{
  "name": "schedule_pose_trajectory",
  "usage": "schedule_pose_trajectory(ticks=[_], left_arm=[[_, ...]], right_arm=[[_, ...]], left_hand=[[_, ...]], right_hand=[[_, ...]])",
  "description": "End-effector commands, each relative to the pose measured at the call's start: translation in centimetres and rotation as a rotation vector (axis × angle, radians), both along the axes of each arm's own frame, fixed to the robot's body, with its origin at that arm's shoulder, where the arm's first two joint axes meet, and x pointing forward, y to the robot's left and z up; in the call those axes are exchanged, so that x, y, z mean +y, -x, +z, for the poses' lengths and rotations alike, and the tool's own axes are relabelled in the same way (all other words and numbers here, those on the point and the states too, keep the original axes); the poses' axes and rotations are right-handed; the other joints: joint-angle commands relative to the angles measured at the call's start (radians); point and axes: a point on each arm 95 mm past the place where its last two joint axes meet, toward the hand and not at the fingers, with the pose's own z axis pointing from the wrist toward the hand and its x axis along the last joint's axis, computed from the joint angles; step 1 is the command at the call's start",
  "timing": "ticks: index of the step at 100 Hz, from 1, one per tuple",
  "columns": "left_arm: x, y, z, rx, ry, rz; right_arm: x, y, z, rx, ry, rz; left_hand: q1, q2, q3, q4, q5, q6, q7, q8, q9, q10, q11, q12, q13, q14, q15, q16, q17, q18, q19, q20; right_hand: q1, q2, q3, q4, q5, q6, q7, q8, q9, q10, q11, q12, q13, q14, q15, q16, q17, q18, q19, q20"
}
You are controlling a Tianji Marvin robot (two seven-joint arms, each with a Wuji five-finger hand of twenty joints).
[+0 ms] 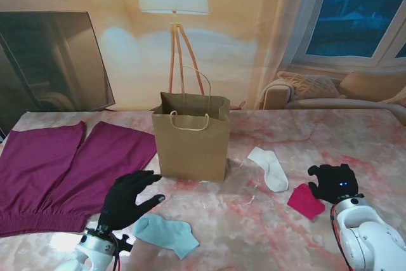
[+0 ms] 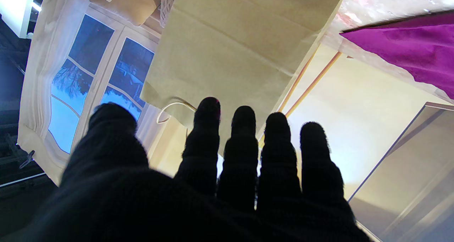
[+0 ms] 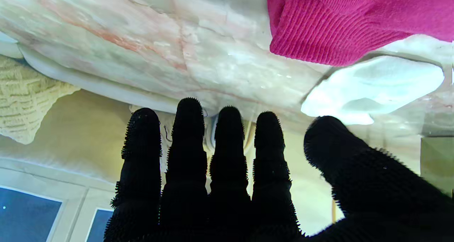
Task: Fold the socks and the shorts into the kraft paper bag
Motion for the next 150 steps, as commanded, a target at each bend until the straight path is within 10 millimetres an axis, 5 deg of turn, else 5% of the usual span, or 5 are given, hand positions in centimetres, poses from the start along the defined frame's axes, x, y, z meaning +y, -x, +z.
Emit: schedule_pose_trajectory(ticks=[1,44,81,114,150], left_arm=[[0.0,0.1,0.0,0.003,0.004,-0.002],[0.0,0.0,-0.1,0.004,0.003,-0.003],[0.2,0.0,-0.1,0.006,0.002,-0.001],[0.2,0.0,-0.3,0.016,0.007,0.0],[0.2,0.0,-0.2,0.014,0.003,0.001]], right_arm=[[0.3,0.2,-0.5,0.006,-0.018,0.003],[0.8,-1.1,-3.1,0.152,-0.003,-0.042],[0.7,-0.7,-4.9,0.263,0.003,-0.088],[0.5,-0.3,-5.9,0.263,-0.047,-0.074],[1.2,0.4,-4.1,0.188,-0.158,-0.013]], left_hand=[[0.028,0.034,-0.02,0.064,-0.008,-0.013,-0.007,0.015,-0.035,0.014,-0.014,-0.002,-0.019,-0.009,-0.009,-0.006,-0.009,-0.014,-0.01,-0.005],[0.027,0.033,-0.02,0.063,-0.005,-0.014,-0.005,0.015,-0.035,0.013,-0.015,-0.002,-0.019,-0.008,-0.009,-0.006,-0.009,-0.014,-0.01,-0.006],[0.026,0.035,-0.02,0.063,0.001,-0.019,-0.002,0.017,-0.034,0.01,-0.014,-0.003,-0.017,-0.011,-0.009,-0.006,-0.01,-0.013,-0.012,-0.006],[0.025,0.039,-0.021,0.062,0.012,-0.023,0.005,0.02,-0.044,0.009,-0.017,-0.004,-0.029,-0.017,-0.015,-0.009,-0.014,-0.014,-0.016,-0.008],[0.025,0.038,-0.023,0.063,0.009,-0.023,0.006,0.021,-0.047,0.01,-0.017,-0.005,-0.03,-0.016,-0.016,-0.01,-0.013,-0.012,-0.016,-0.008]], right_hand=[[-0.023,-0.049,0.029,0.065,-0.068,0.029,-0.033,0.002,-0.055,0.022,-0.027,-0.016,-0.043,0.021,-0.043,-0.037,-0.025,0.011,-0.016,-0.025],[0.021,-0.279,0.112,0.027,-0.213,0.09,-0.08,-0.027,-0.226,0.031,-0.069,-0.035,-0.134,0.038,-0.069,-0.09,-0.055,0.026,0.023,0.059],[0.074,-0.413,0.159,0.012,-0.207,0.124,-0.089,-0.076,-0.124,-0.073,0.38,0.287,-0.018,-0.046,0.498,0.437,0.024,-0.004,0.281,0.333],[0.174,-0.595,0.158,-0.186,0.299,-0.379,0.472,0.314,0.171,-0.155,0.585,0.783,0.078,-0.051,0.718,0.536,0.056,0.07,0.372,0.324],[0.198,-0.559,0.164,-0.168,0.292,-0.35,0.457,0.386,0.272,-0.041,0.201,0.162,0.29,0.037,0.18,0.075,0.255,0.088,0.333,0.124]])
